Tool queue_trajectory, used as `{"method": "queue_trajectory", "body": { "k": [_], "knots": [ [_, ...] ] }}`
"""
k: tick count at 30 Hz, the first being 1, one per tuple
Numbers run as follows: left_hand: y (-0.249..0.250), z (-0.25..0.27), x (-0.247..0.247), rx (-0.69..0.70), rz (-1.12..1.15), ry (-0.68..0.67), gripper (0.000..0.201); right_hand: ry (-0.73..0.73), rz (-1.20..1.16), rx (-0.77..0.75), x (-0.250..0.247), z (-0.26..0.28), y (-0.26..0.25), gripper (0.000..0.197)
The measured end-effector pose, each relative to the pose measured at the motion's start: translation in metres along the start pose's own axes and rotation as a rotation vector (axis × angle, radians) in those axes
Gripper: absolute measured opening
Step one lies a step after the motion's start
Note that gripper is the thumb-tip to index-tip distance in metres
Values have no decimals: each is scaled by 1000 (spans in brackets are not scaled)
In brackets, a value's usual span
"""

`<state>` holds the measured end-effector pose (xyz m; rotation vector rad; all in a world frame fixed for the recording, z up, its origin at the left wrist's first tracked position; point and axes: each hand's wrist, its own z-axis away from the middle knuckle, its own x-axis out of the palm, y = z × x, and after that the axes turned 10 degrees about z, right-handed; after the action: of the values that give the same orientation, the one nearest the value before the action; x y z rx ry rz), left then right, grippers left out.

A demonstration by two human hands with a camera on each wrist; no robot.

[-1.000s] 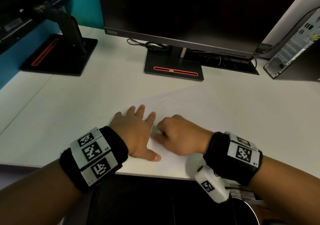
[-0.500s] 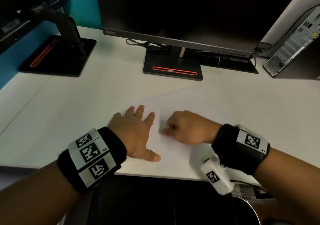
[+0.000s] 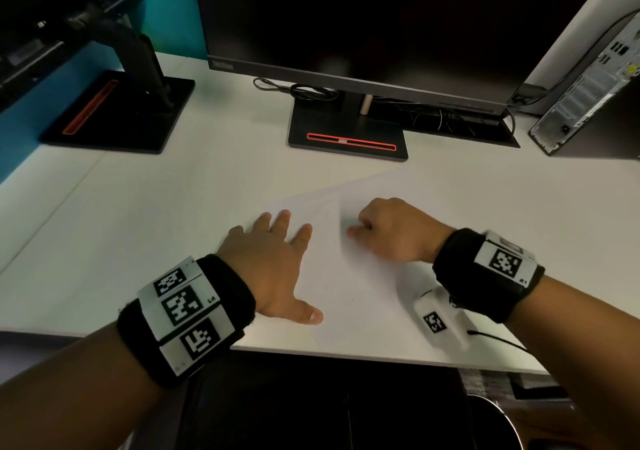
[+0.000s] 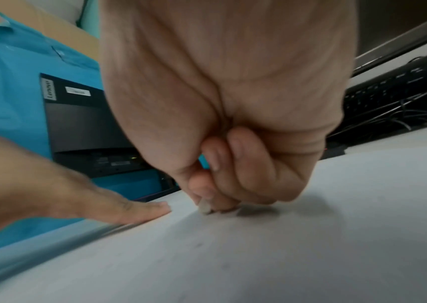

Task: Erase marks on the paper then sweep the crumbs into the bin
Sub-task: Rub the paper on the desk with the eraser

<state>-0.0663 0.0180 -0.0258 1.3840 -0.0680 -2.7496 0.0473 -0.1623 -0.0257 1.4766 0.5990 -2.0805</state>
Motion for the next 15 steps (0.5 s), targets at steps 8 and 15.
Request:
{"method": "queue_trajectory", "body": {
  "k": [8, 15],
  "knots": [
    [-1, 0, 0, 6, 2, 1, 131, -96, 81, -61, -2, 20, 1, 44],
    [0, 0, 2, 3, 16, -21, 141, -155, -1097, 178, 9, 60, 1, 27]
  ]
}}
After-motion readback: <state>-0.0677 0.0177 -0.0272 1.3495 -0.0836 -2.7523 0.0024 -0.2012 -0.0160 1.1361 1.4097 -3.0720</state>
